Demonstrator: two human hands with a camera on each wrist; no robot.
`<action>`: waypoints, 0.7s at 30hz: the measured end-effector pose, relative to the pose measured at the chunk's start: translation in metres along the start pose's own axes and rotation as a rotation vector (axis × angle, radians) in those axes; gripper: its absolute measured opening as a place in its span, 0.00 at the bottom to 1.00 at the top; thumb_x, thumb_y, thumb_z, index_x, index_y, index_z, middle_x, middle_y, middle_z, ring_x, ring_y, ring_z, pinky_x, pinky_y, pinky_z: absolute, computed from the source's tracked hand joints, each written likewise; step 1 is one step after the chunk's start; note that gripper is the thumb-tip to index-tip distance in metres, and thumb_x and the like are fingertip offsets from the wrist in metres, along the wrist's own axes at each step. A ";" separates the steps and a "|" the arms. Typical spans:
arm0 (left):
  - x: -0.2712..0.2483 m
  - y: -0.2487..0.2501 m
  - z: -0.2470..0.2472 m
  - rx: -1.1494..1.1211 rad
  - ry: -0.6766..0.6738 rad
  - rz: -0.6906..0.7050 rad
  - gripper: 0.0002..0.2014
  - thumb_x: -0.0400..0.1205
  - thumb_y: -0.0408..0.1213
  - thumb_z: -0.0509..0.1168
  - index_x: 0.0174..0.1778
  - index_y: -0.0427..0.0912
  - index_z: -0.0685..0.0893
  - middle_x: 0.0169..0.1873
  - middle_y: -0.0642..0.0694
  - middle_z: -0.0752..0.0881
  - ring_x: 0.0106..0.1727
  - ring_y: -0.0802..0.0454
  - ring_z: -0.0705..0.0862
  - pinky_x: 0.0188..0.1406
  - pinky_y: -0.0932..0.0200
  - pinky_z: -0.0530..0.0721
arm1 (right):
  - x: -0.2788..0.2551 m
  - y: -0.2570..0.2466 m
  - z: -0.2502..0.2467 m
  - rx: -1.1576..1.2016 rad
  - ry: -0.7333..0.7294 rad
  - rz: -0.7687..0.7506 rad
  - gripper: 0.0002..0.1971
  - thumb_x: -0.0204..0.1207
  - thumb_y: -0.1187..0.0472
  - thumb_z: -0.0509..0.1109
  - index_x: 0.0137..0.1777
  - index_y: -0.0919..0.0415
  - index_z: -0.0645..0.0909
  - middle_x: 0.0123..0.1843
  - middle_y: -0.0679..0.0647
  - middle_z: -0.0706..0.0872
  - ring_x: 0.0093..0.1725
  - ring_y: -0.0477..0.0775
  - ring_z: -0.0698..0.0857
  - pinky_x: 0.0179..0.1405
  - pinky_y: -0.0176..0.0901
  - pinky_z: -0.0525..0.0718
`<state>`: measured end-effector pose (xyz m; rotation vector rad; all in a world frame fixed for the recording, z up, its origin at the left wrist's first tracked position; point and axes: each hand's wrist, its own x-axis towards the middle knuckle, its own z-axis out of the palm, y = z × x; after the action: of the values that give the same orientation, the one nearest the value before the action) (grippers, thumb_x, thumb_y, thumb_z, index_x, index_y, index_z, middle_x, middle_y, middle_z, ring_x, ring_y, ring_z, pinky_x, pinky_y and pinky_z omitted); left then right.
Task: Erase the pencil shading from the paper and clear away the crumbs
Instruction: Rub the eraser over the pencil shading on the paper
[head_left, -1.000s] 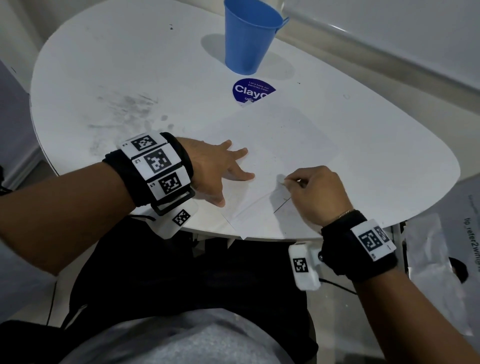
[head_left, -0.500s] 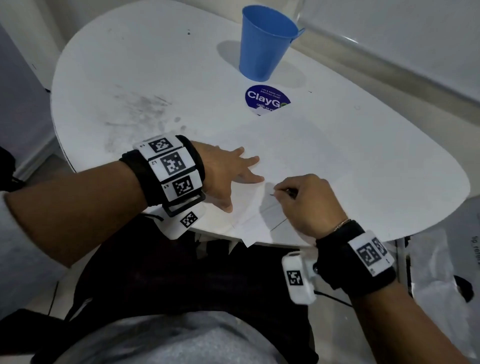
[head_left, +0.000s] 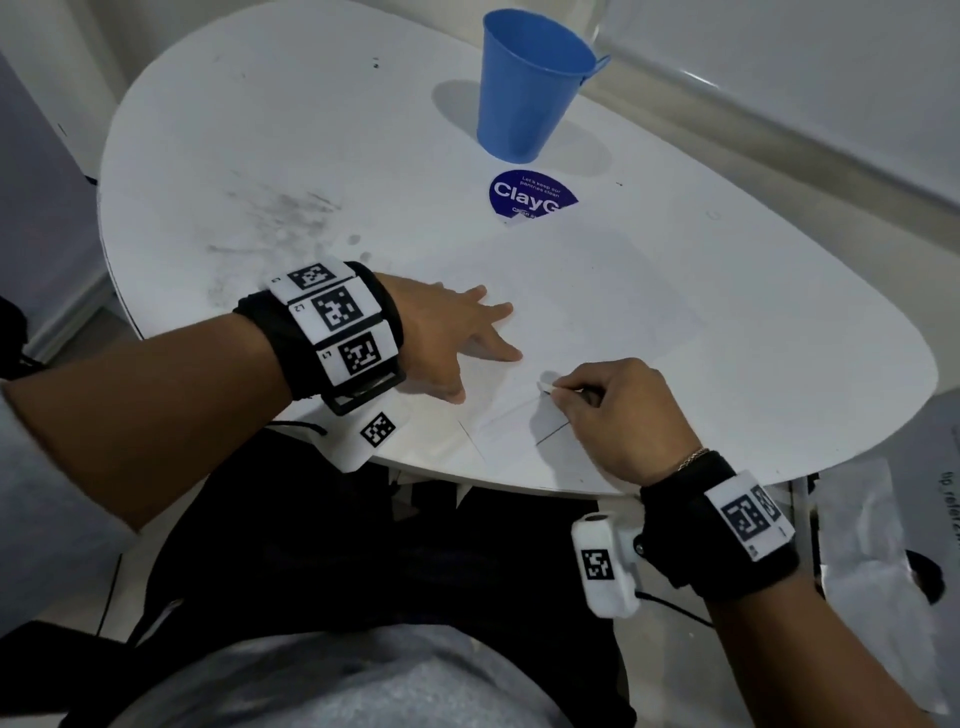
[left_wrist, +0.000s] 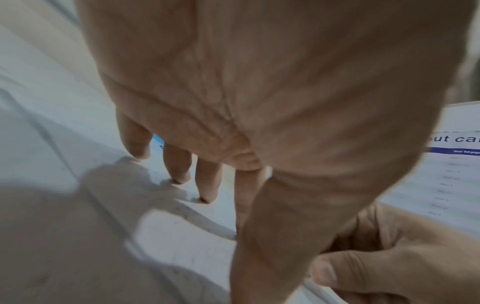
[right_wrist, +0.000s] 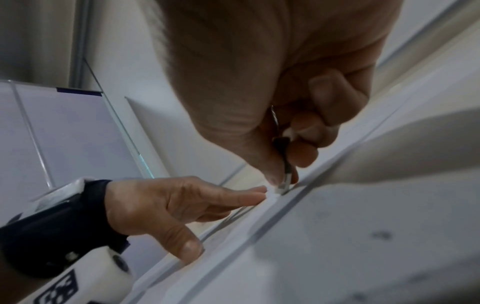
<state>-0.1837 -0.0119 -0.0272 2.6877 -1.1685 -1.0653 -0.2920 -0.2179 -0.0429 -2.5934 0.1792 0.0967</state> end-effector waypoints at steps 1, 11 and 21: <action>0.000 0.000 0.000 -0.009 0.000 0.006 0.39 0.84 0.47 0.68 0.86 0.72 0.53 0.87 0.62 0.35 0.86 0.60 0.31 0.88 0.44 0.38 | 0.000 0.000 0.000 0.001 -0.001 0.003 0.06 0.77 0.55 0.74 0.43 0.54 0.92 0.24 0.39 0.79 0.30 0.41 0.79 0.31 0.26 0.71; 0.005 0.004 0.008 0.007 0.017 -0.033 0.43 0.81 0.56 0.70 0.85 0.74 0.49 0.86 0.63 0.32 0.86 0.59 0.29 0.88 0.39 0.43 | -0.021 -0.028 0.007 -0.041 -0.168 -0.137 0.06 0.78 0.57 0.72 0.47 0.53 0.92 0.40 0.47 0.92 0.41 0.47 0.88 0.46 0.40 0.83; 0.006 0.005 0.009 0.040 0.024 -0.045 0.43 0.81 0.58 0.69 0.86 0.74 0.48 0.86 0.62 0.32 0.87 0.57 0.30 0.88 0.37 0.47 | -0.022 -0.029 0.006 -0.047 -0.162 -0.134 0.06 0.78 0.58 0.72 0.45 0.52 0.92 0.38 0.46 0.91 0.38 0.48 0.87 0.43 0.40 0.83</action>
<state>-0.1894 -0.0176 -0.0361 2.7619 -1.1423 -1.0233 -0.3096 -0.1876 -0.0309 -2.6214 -0.0555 0.2636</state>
